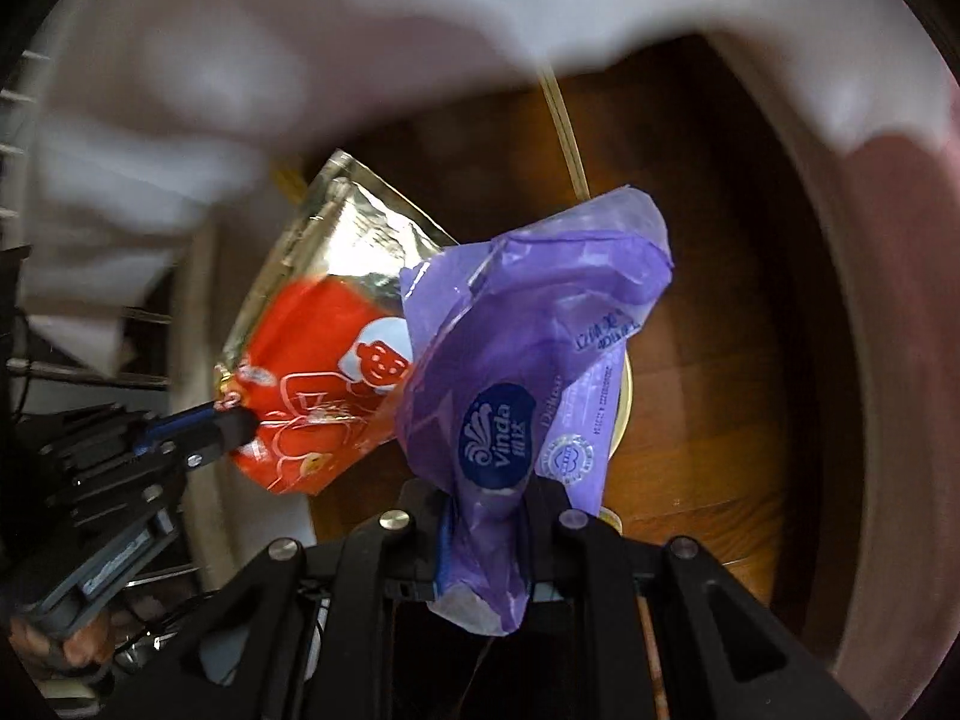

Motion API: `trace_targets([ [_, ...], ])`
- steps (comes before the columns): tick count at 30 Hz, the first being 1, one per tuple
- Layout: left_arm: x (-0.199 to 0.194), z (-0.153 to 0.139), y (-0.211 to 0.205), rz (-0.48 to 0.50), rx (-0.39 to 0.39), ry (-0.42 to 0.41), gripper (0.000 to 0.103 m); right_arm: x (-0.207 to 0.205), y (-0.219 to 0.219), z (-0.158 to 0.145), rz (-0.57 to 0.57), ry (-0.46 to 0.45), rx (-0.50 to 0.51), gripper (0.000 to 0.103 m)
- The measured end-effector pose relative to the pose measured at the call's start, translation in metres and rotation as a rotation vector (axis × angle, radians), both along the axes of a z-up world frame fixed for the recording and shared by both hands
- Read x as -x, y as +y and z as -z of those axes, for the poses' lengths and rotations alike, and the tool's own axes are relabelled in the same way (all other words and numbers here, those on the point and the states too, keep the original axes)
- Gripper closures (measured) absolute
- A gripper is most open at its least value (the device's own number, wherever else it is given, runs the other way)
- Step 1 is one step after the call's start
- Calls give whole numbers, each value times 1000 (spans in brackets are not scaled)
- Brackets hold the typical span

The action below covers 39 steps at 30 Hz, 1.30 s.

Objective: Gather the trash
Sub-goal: 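Carry orange packet and purple bag over the bin and open both grippers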

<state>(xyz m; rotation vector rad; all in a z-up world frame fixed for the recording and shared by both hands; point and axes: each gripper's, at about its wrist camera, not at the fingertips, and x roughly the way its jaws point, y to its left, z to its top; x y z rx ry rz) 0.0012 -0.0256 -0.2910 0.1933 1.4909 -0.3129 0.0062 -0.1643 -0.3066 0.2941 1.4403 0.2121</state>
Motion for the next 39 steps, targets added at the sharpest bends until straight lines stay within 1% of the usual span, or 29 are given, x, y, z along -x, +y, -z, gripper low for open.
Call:
trace_targets([
  [1,-2,17,-1,2,0,11,99,-3,1,16,4,9,11,87],
  [2,-8,30,-2,6,-4,15,99,-7,2,40,14,25,19,87],
  [5,-12,69,-10,19,-10,20,97,-16,3,86,40,61,30,84],
  [7,-14,89,-14,18,-10,20,96,-21,5,107,46,72,30,84],
  [9,-16,106,-18,13,-13,14,92,-26,6,127,48,82,34,83],
  [10,-18,113,-18,9,-14,13,90,-28,7,136,49,84,37,81],
  [11,-20,118,-18,6,-17,15,83,-27,7,143,49,83,41,79],
  [12,-23,123,-19,3,-18,19,75,-29,9,150,48,88,45,71],
  [13,-24,128,-20,2,-21,22,71,-28,11,158,48,98,47,60],
  [15,-23,135,-17,1,-27,27,51,-30,16,166,52,112,62,50],
  [16,-24,137,-15,-2,-28,27,47,-31,13,169,57,116,65,48],
  [17,-26,139,-7,-6,-31,22,39,-32,12,170,63,117,63,47],
  [18,-27,138,-3,-11,-35,15,35,-32,11,169,68,115,58,47],
  [21,-30,134,4,-28,-39,3,28,-31,12,162,68,102,53,46],
  [24,-29,125,11,-45,-42,-10,23,-24,10,152,61,92,53,46],
  [27,-27,111,16,-58,-48,-24,23,-25,14,139,62,81,44,46],
  [29,-26,100,19,-65,-48,-32,23,-24,15,122,55,63,31,46],
  [31,-23,83,23,-72,-48,-44,23,-21,16,108,44,51,31,46],
  [35,-18,42,29,-87,-45,-73,23,-19,18,70,39,33,23,46],
  [39,-15,-12,36,-114,-42,-118,23,-18,17,21,22,1,11,46],
])
